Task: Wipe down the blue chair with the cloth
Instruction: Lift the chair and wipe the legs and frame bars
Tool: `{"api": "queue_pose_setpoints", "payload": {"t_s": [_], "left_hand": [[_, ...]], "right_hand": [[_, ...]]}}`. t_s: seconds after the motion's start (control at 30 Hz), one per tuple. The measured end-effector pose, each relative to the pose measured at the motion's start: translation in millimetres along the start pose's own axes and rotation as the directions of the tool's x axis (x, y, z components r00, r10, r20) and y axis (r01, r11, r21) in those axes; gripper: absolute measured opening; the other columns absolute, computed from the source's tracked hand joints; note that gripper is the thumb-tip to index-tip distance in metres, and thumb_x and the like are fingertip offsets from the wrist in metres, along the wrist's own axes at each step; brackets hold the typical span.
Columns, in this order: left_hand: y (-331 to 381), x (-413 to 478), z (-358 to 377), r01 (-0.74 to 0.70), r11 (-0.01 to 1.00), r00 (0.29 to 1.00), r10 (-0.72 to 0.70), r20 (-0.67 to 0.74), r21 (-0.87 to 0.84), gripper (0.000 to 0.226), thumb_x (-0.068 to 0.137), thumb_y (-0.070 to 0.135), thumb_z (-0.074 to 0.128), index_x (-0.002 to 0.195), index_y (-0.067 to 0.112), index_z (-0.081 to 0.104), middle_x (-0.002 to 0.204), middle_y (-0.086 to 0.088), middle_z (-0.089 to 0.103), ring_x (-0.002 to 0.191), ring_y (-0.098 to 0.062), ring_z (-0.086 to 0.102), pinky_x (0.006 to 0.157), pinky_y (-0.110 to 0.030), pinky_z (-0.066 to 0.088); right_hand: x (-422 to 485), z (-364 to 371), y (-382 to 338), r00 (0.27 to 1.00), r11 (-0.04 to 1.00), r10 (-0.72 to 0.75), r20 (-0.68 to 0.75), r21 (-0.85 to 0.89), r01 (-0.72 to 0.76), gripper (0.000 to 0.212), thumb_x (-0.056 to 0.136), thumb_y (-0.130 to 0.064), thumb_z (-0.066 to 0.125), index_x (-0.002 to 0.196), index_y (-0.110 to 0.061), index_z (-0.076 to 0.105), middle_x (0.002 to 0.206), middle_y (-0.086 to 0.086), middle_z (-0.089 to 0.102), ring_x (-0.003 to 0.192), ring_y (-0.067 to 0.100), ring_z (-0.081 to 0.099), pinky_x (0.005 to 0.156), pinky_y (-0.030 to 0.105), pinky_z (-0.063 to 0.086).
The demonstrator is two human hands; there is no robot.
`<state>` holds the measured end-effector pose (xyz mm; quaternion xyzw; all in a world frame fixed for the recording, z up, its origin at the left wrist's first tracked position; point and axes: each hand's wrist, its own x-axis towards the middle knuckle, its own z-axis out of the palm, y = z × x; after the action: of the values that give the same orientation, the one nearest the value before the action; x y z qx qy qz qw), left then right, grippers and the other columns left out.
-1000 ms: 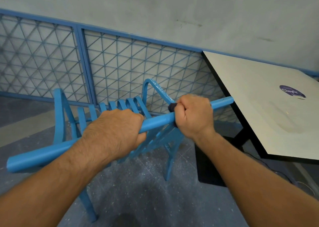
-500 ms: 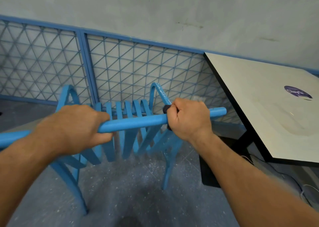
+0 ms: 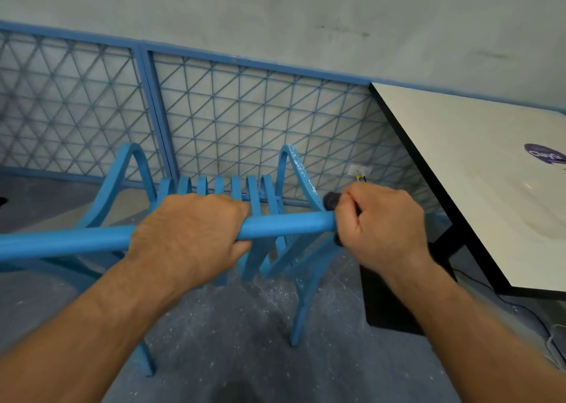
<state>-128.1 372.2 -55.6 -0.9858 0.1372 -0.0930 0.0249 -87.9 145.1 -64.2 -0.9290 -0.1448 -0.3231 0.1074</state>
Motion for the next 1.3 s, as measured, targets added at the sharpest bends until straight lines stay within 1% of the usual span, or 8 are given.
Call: {"api": "queue_pose_setpoints", "payload": {"t_s": [0.07,0.23,0.33,0.7,0.9,0.97,1.07,1.3], "left_hand": [[0.6,0.7,-0.3,-0.015,1.000,1.000,0.016,-0.012,0.027,0.025,0.093,0.058,0.037,0.081,0.036,0.036,0.072,0.014,0.045,0.063,-0.001,0.048,0.064,-0.021,0.046],[4.1,2.1,-2.6,-0.010,0.995,1.000,0.010,0.009,0.101,0.025,0.093,0.061,0.035,0.088,0.036,0.035,0.072,0.014,0.039,0.064,-0.003,0.045,0.061,-0.020,0.038],[4.9,1.0,-2.3,-0.004,0.992,1.000,0.003,0.006,0.127,0.028,0.094,0.061,0.035,0.087,0.034,0.032,0.071,0.013,0.036,0.065,-0.003,0.044,0.061,-0.020,0.037],[2.4,-1.5,-3.3,-0.041,0.978,0.998,0.030,0.061,0.205,0.033,0.095,0.063,0.031,0.089,0.031,0.027,0.080,0.011,0.042,0.067,-0.005,0.044,0.062,-0.020,0.038],[4.4,-7.2,0.4,-0.037,0.963,0.998,0.050,-0.043,0.268,0.034,0.095,0.060,0.030,0.102,0.029,0.040,0.078,0.010,0.041,0.065,-0.006,0.044,0.057,-0.020,0.035],[3.5,-10.2,3.7,-0.007,0.967,0.992,0.039,-0.118,0.254,0.035,0.089,0.058,0.049,0.095,0.024,0.052,0.070,0.009,0.046,0.056,-0.008,0.041,0.048,-0.022,0.030],[-4.4,-10.2,10.1,-0.058,0.980,0.980,0.092,-0.176,0.189,0.041,0.061,0.046,0.083,0.068,0.012,0.060,0.050,0.000,0.052,0.035,-0.014,0.039,0.042,-0.020,0.024],[-13.4,-13.7,16.5,-0.125,0.987,0.968,0.144,-0.208,0.100,0.037,0.065,0.041,0.078,0.081,0.009,0.069,0.055,-0.001,0.060,0.039,-0.019,0.054,0.039,-0.028,0.047]], "right_hand": [[0.6,-3.1,11.4,0.999,0.999,0.038,0.010,-0.021,-0.038,0.034,0.081,-0.036,0.038,0.056,-0.018,0.051,0.049,-0.003,0.054,0.042,0.021,0.044,0.049,0.017,0.013],[7.0,-4.9,-10.4,0.987,0.991,0.111,0.120,-0.084,-0.101,0.028,0.084,-0.037,0.035,0.060,-0.023,0.039,0.051,-0.009,0.034,0.043,0.005,0.021,0.063,0.028,0.028],[12.2,-4.6,-47.7,0.945,0.997,0.014,0.326,-0.077,0.012,0.033,0.095,-0.035,0.032,0.076,-0.019,0.053,0.070,-0.004,0.053,0.058,0.016,0.049,0.073,0.036,0.044],[1.7,-6.1,9.6,0.964,0.972,-0.205,0.171,0.152,0.180,0.033,0.088,-0.036,0.037,0.079,-0.020,0.065,0.066,-0.007,0.062,0.058,0.018,0.060,0.054,0.028,0.046],[13.9,-17.5,18.5,0.958,0.999,0.039,0.286,-0.041,-0.028,0.031,0.090,-0.041,0.032,0.070,-0.023,0.048,0.066,-0.007,0.051,0.063,0.023,0.053,0.060,0.030,0.035],[13.4,-17.8,-10.3,0.947,0.989,0.073,0.314,-0.147,-0.027,0.031,0.097,-0.037,0.031,0.080,-0.021,0.052,0.078,-0.004,0.056,0.064,0.021,0.047,0.064,0.032,0.038],[4.4,-4.2,-61.5,0.962,0.992,-0.009,0.272,-0.122,0.043,0.034,0.095,-0.036,0.026,0.083,-0.019,0.053,0.077,-0.001,0.058,0.062,0.021,0.050,0.068,0.038,0.045],[-12.9,0.5,-28.5,0.928,0.937,-0.319,0.194,0.212,0.278,0.032,0.096,-0.034,0.038,0.101,-0.023,0.068,0.085,-0.008,0.064,0.079,0.016,0.058,0.074,0.035,0.043]]}}
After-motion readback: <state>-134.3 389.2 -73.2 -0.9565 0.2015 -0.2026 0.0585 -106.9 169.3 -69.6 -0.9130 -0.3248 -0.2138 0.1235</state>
